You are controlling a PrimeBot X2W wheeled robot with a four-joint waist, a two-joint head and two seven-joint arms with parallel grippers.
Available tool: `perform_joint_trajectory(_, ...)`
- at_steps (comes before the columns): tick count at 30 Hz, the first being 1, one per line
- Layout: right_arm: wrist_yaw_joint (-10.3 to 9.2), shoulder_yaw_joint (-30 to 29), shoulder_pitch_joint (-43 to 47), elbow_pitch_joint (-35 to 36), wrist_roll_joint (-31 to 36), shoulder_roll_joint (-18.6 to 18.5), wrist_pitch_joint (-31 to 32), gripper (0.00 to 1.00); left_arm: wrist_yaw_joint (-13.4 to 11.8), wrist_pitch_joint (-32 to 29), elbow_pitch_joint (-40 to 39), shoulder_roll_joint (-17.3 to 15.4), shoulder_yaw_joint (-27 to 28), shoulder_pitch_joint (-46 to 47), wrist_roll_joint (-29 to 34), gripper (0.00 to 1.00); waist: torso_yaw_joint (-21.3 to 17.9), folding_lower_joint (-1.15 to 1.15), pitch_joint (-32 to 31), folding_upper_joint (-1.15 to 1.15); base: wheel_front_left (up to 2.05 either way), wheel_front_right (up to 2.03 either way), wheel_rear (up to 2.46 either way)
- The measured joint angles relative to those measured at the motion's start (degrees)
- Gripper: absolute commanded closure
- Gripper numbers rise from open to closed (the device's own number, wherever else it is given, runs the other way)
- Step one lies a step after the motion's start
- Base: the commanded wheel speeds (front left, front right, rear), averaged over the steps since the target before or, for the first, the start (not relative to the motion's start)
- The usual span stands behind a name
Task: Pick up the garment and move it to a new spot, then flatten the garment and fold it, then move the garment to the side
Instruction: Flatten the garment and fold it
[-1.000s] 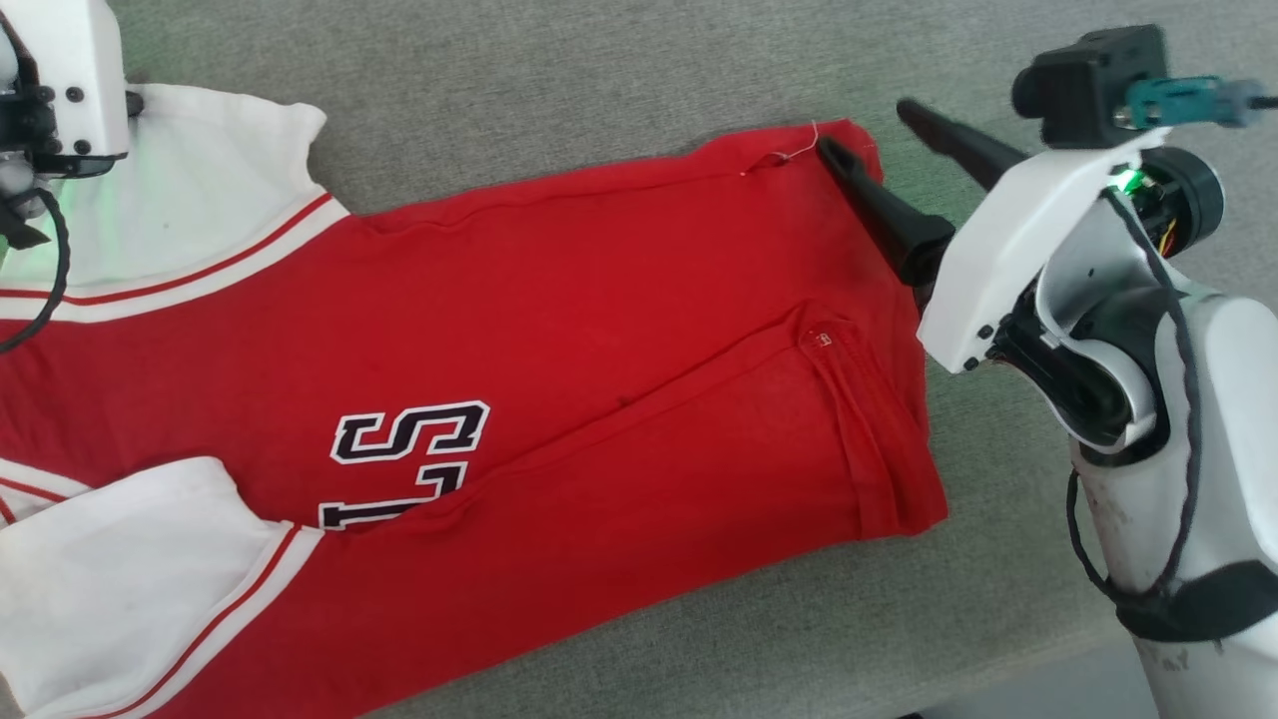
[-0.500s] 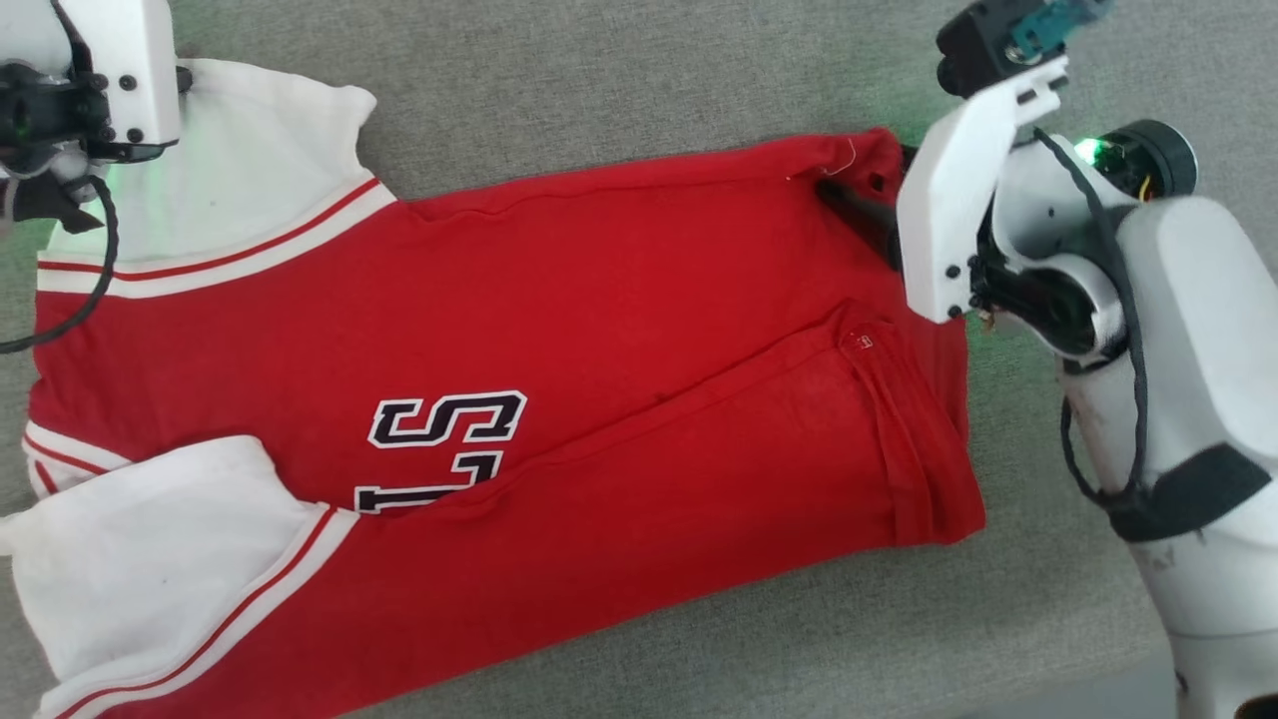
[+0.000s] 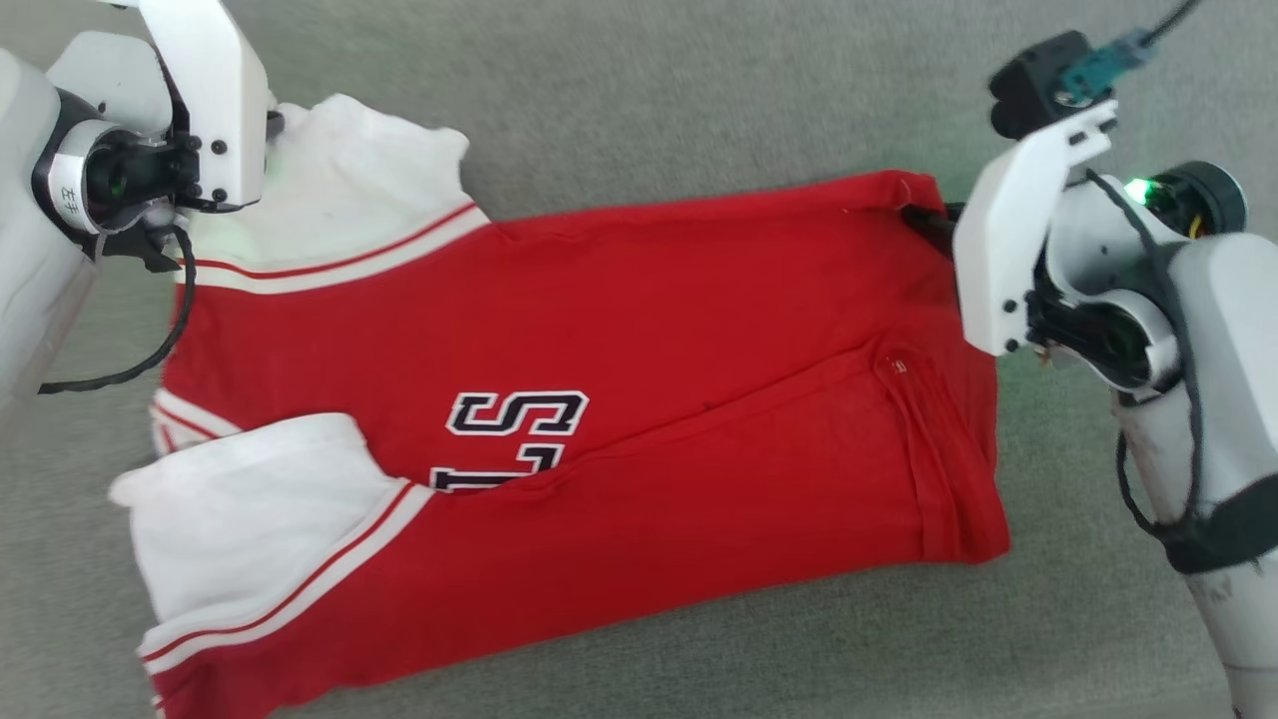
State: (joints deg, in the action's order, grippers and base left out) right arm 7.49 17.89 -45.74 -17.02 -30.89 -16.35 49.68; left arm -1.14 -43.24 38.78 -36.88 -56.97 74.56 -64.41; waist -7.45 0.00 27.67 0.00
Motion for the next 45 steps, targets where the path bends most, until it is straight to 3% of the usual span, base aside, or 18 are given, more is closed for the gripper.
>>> perform_joint_trajectory(7, 0.0, -2.16, 4.71, 3.75, -0.27, -2.52, -3.75, 1.0, 1.22, 2.59, -3.1, -0.93, 0.32, -1.86, -0.04, 1.0, 2.38, 0.0, -5.26, 0.0, 0.0, 0.0, 0.0)
perform_joint_trajectory(15, 0.0, -5.48, 10.75, 10.55, -0.09, -4.59, -4.74, 1.0, 0.49, 3.85, -11.03, -3.88, 0.21, -6.04, -0.58, 1.0, 5.17, 0.0, -10.18, 0.0, 0.0, 0.0, 0.0)
perform_joint_trajectory(19, 0.01, -6.91, 14.82, 15.33, 0.13, -5.89, -4.32, 1.0, -1.6, 3.58, -17.84, -6.22, -0.03, -9.28, -0.89, 1.0, 6.48, 0.0, -11.9, 0.0, 0.0, 0.0, 0.0)
perform_joint_trajectory(25, 0.01, -9.38, 23.36, 23.24, -0.16, -7.9, -4.17, 1.0, -8.04, 2.83, -33.28, -11.98, -1.15, -16.56, -1.44, 1.0, 8.08, 0.0, -13.77, 0.0, 0.0, 0.0, 0.0)
perform_joint_trajectory(32, 0.01, -13.55, 33.18, 28.37, -0.99, -7.65, -2.24, 1.0, -15.78, 2.47, -47.37, -17.96, -2.54, -24.6, -2.8, 1.0, 8.56, 0.0, -14.05, 0.0, 0.0, 0.0, 0.0)
perform_joint_trajectory(35, 0.01, -14.66, 36.46, 28.2, -1.4, -6.94, -2.25, 1.0, -17.5, 3.1, -49.79, -18.96, -3.55, -28.42, -3.88, 1.0, 8.5, 0.0, -13.81, 0.0, 0.0, 0.0, 0.0)
perform_joint_trajectory(39, 0.0, -14.78, 38.28, 25.24, -1.23, -5.58, -2.4, 1.0, -17.86, 4.72, -48.37, -18.03, -4.95, -32.57, -5.22, 1.0, 8.34, 0.0, -13.72, 0.0, 0.0, 0.0, 0.0)
perform_joint_trajectory(40, 0.0, -14.44, 38.26, 24.2, -1.42, -5.24, -2.72, 0.82, -17.64, 5.57, -47.25, -17.37, -5.03, -33.52, -6.04, 1.0, 8.28, 0.0, -13.75, 0.0, 0.0, 0.0, 0.0)
perform_joint_trajectory(41, 0.0, -13.85, 38.19, 23.46, -1.31, -5.06, -3.42, 0.55, -17.41, 6.09, -45.8, -16.71, -5.15, -34.2, -6.34, 1.0, 8.18, 0.0, -13.78, 0.0, 0.0, 0.0, 0.0)
perform_joint_trajectory(42, 0.0, -13.37, 38.05, 22.51, -1.21, -5.06, -3.97, 0.19, -16.89, 6.64, -44.47, -16.15, -5.41, -34.69, -6.38, 1.0, 8.1, 0.0, -13.84, 0.0, 0.0, 0.0, 0.0)
perform_joint_trajectory(43, 0.0, -13.01, 37.85, 21.62, -1.22, -4.89, -4.32, 0.0, -16.22, 7.47, -42.98, -15.66, -5.54, -35.2, -6.39, 1.0, 8.03, 0.0, -13.91, 0.0, 0.0, 0.0, 0.0)
perform_joint_trajectory(44, 0.0, -12.63, 37.66, 20.8, -1.11, -4.79, -4.53, 0.0, -15.97, 8.61, -41.55, -14.99, -5.35, -35.62, -6.72, 0.98, 7.97, 0.0, -14.02, 0.0, 0.0, 0.0, 0.0)
perform_joint_trajectory(45, 0.0, -12.3, 37.47, 20.23, -1.04, -4.72, -5.02, 0.0, -15.55, 9.49, -40.01, -14.3, -5.17, -35.98, -7.0, 0.84, 7.95, 0.0, -14.14, 0.0, 0.0, 0.0, 0.0)
